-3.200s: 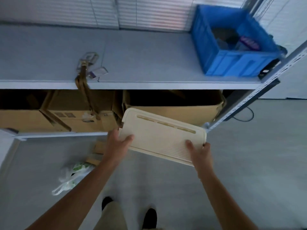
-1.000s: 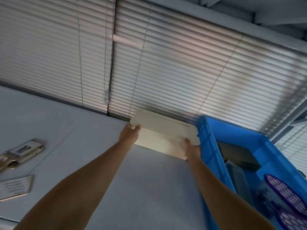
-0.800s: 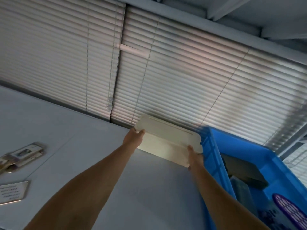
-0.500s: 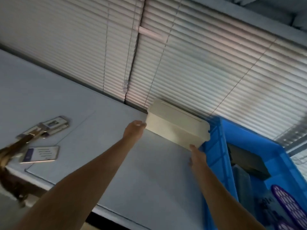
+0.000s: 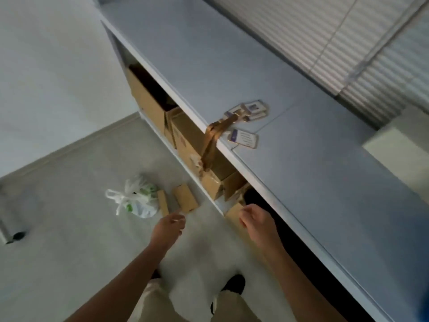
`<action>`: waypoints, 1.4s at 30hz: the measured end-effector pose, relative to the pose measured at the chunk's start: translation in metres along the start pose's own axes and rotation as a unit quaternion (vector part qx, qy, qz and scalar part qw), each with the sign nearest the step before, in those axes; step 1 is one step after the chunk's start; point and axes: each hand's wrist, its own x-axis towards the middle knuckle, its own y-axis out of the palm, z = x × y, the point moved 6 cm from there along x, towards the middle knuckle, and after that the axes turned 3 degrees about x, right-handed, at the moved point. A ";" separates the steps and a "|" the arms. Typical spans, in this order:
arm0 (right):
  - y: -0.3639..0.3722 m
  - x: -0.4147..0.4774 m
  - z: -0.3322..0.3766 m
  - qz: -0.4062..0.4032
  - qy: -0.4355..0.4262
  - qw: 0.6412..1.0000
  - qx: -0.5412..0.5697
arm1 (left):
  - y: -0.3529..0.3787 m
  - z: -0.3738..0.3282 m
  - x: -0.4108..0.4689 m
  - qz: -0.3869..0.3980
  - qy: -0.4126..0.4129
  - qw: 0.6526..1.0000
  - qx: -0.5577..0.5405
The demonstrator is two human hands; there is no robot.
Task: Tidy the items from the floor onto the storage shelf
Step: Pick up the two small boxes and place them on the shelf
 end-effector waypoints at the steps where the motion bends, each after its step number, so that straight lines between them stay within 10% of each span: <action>1: 0.032 0.007 0.001 0.024 0.000 0.999 -0.022 | -0.027 0.024 0.008 -0.018 -0.026 0.999 0.002; 7: 0.206 0.075 -0.021 0.147 0.077 0.981 -0.103 | -0.141 0.123 0.081 -0.075 -0.138 0.986 0.049; 14: 0.361 0.228 -0.125 0.199 0.150 0.952 -0.177 | -0.109 0.193 0.266 -0.060 -0.157 0.984 0.059; 29: 0.564 0.529 -0.374 0.051 0.080 0.910 -0.405 | 0.046 0.371 0.600 -0.127 -0.124 0.982 -0.063; 36: 0.505 0.467 -0.324 0.059 0.152 0.958 -0.238 | 0.011 0.332 0.527 -0.089 -0.096 0.975 -0.178; 42: 0.419 0.335 -0.195 0.158 0.220 0.956 0.116 | -0.055 0.263 0.388 -0.087 -0.103 0.963 -0.235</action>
